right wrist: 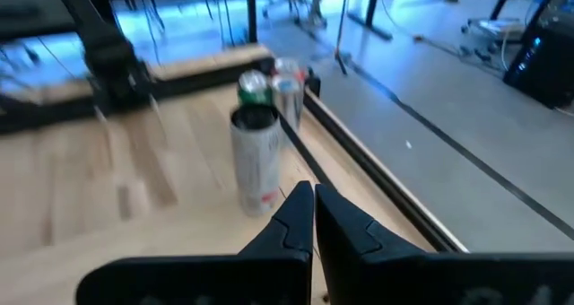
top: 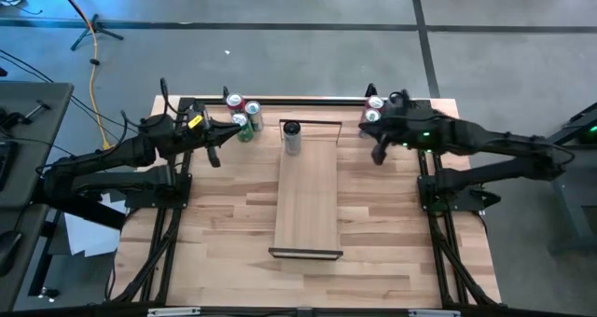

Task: Place canned beverage on shelf
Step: Put the left white-pink soda can, aligned with the other white-pink soda can on the shelf

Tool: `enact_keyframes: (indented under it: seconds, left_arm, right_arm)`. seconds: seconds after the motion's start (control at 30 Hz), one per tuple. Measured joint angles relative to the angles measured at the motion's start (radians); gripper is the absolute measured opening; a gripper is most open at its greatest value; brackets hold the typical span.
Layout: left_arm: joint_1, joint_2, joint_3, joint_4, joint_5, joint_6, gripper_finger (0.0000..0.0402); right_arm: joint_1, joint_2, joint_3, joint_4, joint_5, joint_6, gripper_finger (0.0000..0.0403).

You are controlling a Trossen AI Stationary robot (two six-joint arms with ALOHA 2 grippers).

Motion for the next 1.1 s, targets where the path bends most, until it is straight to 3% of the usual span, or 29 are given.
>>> enact_keyframes:
  seconds: [0.27,0.73,0.93,1.1]
  left_arm:
    - [0.000,0.000,0.000,0.083,0.018,-0.003,0.0000]
    - [0.000,0.000,0.000,0.146,0.019,-0.004,0.0000]
    - [0.000,0.000,0.000,0.144,0.018,-0.004,0.0000]
    - [0.000,0.000,0.000,0.140,0.018,-0.004,0.0000]
  right_arm:
    - [0.001,-0.118,0.000,0.009,-0.018,0.019,0.0000]
    - [0.001,-0.103,0.000,0.057,-0.062,-0.017,0.0000]
    - [0.000,-0.076,0.008,0.164,-0.003,-0.016,0.0000]
    - [-0.043,0.009,0.086,0.096,0.159,0.004,0.0023]
